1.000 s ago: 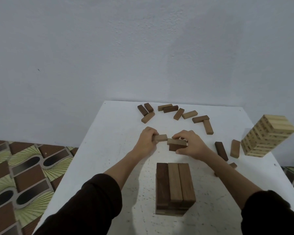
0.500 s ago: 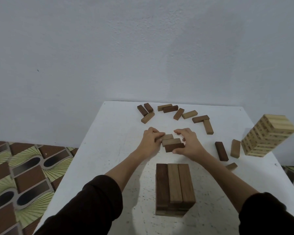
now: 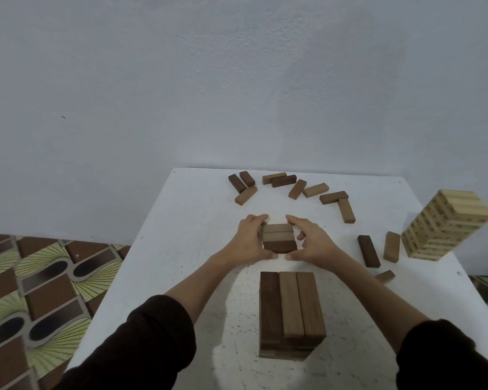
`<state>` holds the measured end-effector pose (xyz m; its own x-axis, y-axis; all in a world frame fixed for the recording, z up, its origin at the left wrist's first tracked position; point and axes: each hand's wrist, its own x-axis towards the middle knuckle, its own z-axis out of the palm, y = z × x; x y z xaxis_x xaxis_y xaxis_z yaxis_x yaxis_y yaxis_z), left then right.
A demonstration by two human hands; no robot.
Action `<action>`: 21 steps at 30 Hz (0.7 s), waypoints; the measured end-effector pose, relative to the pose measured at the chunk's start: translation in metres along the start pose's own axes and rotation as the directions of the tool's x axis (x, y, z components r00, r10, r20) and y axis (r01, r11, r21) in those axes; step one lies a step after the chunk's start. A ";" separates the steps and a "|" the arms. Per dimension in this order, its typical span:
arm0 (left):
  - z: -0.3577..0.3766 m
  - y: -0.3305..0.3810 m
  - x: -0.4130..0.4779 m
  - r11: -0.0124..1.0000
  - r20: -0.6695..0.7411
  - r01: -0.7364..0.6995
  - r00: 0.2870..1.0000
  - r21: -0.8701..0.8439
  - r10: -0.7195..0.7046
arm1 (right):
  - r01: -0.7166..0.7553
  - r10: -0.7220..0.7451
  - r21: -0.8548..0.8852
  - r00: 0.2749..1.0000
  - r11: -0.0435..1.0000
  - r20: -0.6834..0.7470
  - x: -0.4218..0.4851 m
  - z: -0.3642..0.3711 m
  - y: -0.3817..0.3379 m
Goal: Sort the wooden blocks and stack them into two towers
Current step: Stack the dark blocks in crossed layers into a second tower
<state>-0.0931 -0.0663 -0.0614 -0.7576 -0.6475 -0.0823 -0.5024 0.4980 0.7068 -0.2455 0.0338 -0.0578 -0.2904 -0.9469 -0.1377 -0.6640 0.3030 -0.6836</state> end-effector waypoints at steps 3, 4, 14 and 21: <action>-0.003 -0.001 -0.002 0.993 -0.005 0.002 1.000 -0.115 -0.002 | 0.010 -0.010 0.010 1.000 1.000 -0.006 0.001 0.002 0.002; -0.003 -0.001 -0.003 0.991 -0.004 -0.002 1.000 -0.135 0.002 | 0.010 -0.010 0.009 1.000 1.000 -0.011 0.001 0.003 0.002; -0.004 -0.001 -0.011 0.985 -0.002 0.012 1.000 -0.171 -0.013 | -0.038 0.038 -0.021 0.999 0.999 -0.022 0.003 0.007 0.001; -0.008 -0.001 -0.009 0.986 0.048 0.022 0.999 -0.163 -0.014 | -0.035 0.035 -0.027 0.999 0.999 0.019 0.002 0.002 -0.002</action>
<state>-0.0828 -0.0659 -0.0552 -0.7696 -0.6261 -0.1256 -0.4439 0.3832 0.8100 -0.2434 0.0315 -0.0579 -0.3006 -0.9375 -0.1750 -0.6720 0.3384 -0.6587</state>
